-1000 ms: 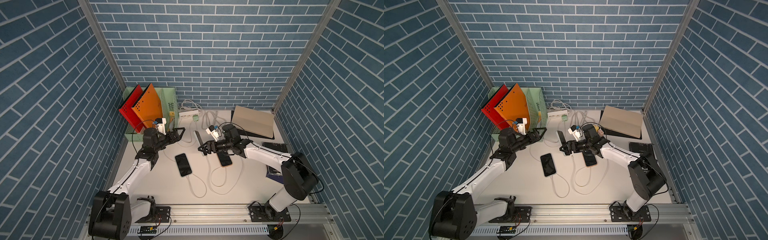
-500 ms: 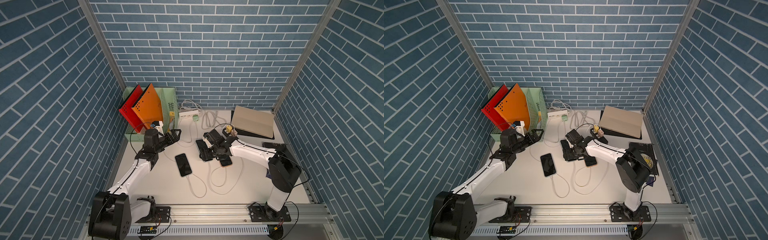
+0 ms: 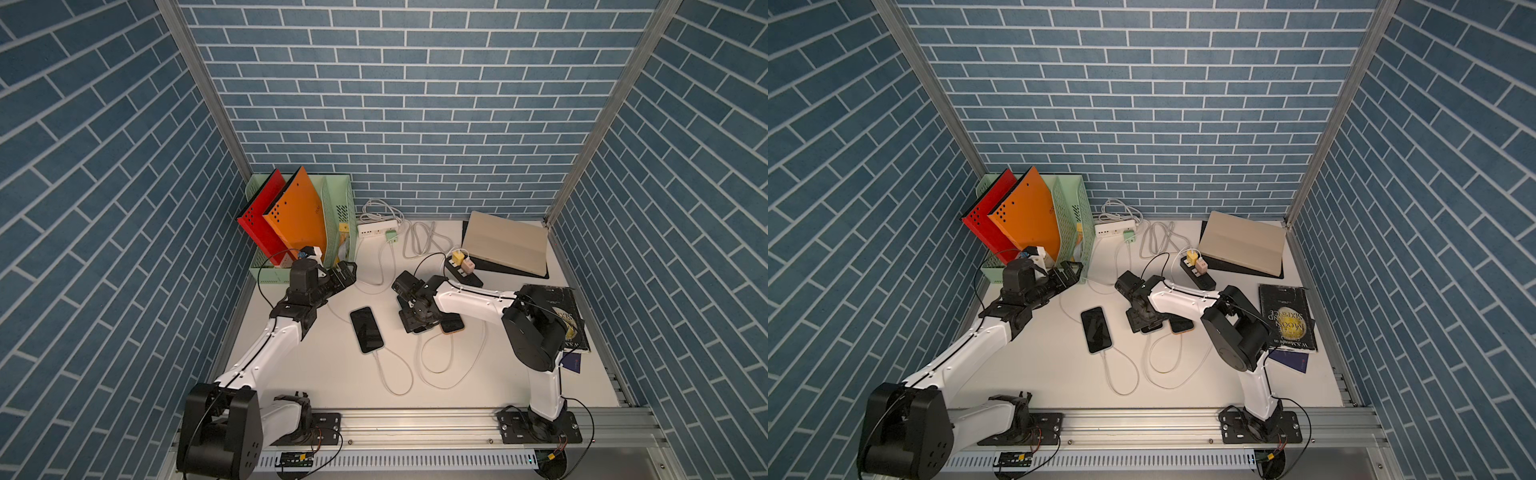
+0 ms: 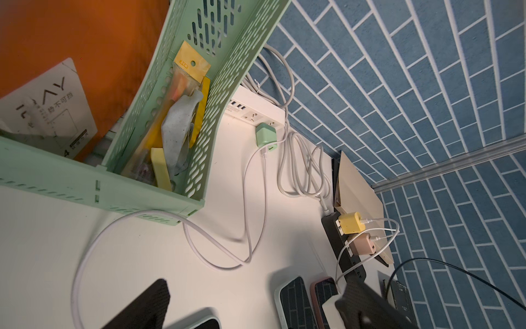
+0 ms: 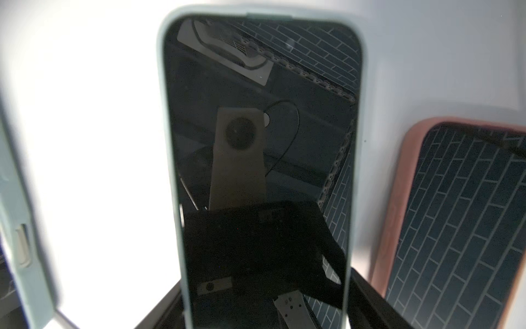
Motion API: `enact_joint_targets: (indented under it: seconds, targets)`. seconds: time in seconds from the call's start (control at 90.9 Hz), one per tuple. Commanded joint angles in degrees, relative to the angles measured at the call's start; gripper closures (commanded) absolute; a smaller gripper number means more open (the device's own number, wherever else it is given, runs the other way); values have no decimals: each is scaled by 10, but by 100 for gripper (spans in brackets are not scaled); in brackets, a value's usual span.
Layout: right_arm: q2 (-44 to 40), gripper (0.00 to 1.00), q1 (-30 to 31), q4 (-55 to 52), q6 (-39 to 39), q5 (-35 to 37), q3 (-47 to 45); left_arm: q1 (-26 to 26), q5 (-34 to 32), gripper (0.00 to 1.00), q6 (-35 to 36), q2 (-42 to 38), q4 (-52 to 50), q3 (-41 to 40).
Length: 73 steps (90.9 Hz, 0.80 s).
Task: Unplug the charging cable from the phone
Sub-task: Place the phone at the center of the board.
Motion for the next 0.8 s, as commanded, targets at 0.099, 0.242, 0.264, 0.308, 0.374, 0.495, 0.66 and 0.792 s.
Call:
enact_joint_targets:
  seconds: [0.099, 0.242, 0.264, 0.308, 0.374, 0.495, 0.66, 0.792]
  targets:
    - [14, 71, 4, -18, -11, 18, 12, 1, -44, 0, -1, -8, -55, 25]
    - [13, 44, 5, -8, -14, 7, 9, -2, -53, 0, -4, -7, -78, 29]
    - [12, 39, 5, -6, -15, 5, 9, -2, -54, 0, -4, -6, -81, 29]
    - [11, 29, 5, -2, -16, -1, 9, -5, -57, 0, -5, -6, -88, 30]
    - [6, 17, 5, 4, -18, -11, 10, -9, -60, 0, -4, -4, -97, 32]
    - [-4, 1, 4, 14, -17, -17, 10, -21, -71, 0, -4, -5, -111, 32]
    - [-24, 0, 4, 24, -9, -6, 11, -40, -94, 0, -3, -6, -137, 32]
    - [-47, 1, 0, 38, 1, 13, 7, -66, -118, 0, -9, -4, -163, 31]
